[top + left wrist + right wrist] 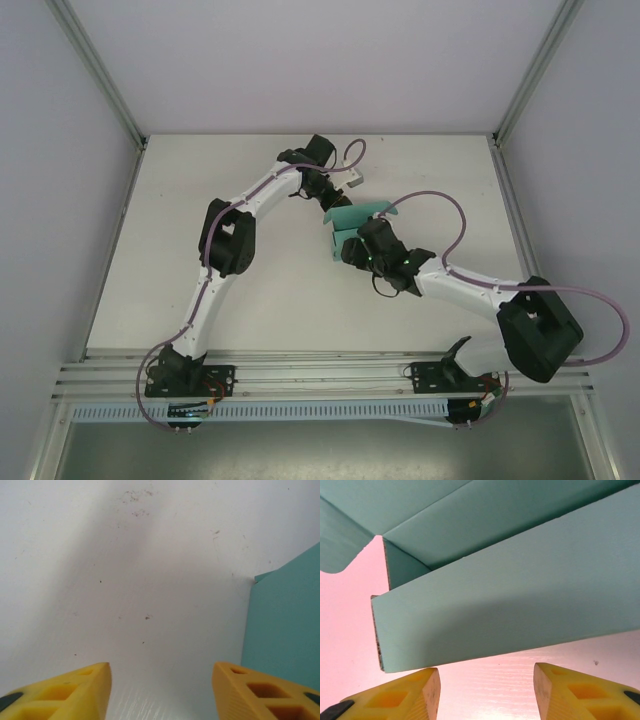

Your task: Assemble paper box

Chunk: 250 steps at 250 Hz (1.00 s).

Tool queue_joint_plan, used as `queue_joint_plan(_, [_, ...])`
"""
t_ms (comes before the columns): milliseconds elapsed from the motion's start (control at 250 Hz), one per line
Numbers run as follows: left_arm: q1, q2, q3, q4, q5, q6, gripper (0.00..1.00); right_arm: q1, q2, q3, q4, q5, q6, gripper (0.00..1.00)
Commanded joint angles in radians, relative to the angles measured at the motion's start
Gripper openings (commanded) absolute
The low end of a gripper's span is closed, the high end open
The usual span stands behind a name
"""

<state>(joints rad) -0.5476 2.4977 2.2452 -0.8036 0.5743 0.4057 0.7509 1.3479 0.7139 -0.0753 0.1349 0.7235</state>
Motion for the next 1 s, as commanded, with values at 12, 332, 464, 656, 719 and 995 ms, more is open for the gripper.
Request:
queue_joint_plan(12, [0.009, -0.030, 0.005, -0.015, 0.051, 0.025, 0.45, -0.009, -0.031, -0.019, -0.017, 0.015, -0.006, 0.50])
queue_joint_plan(332, [0.006, -0.127, -0.167, 0.020, 0.235, 0.059, 0.38, -0.011, 0.074, 0.066, 0.075, 0.124, -0.062, 0.41])
queue_joint_plan(464, [-0.001, -0.155, -0.228, 0.062, 0.237, 0.041, 0.37, -0.016, 0.129, 0.106, 0.075, 0.138, -0.049, 0.39])
queue_joint_plan(656, [-0.024, -0.146, -0.262, 0.069, 0.271, 0.044, 0.31, -0.022, 0.156, 0.119, 0.146, 0.166, -0.019, 0.39])
queue_joint_plan(719, [-0.028, -0.142, -0.266, 0.074, 0.265, 0.048, 0.30, -0.027, 0.164, 0.128, 0.162, 0.153, -0.018, 0.39])
queue_joint_plan(995, [-0.026, -0.123, -0.242, 0.067, 0.134, 0.061, 0.29, -0.028, 0.089, 0.088, 0.001, 0.151, 0.012, 0.40])
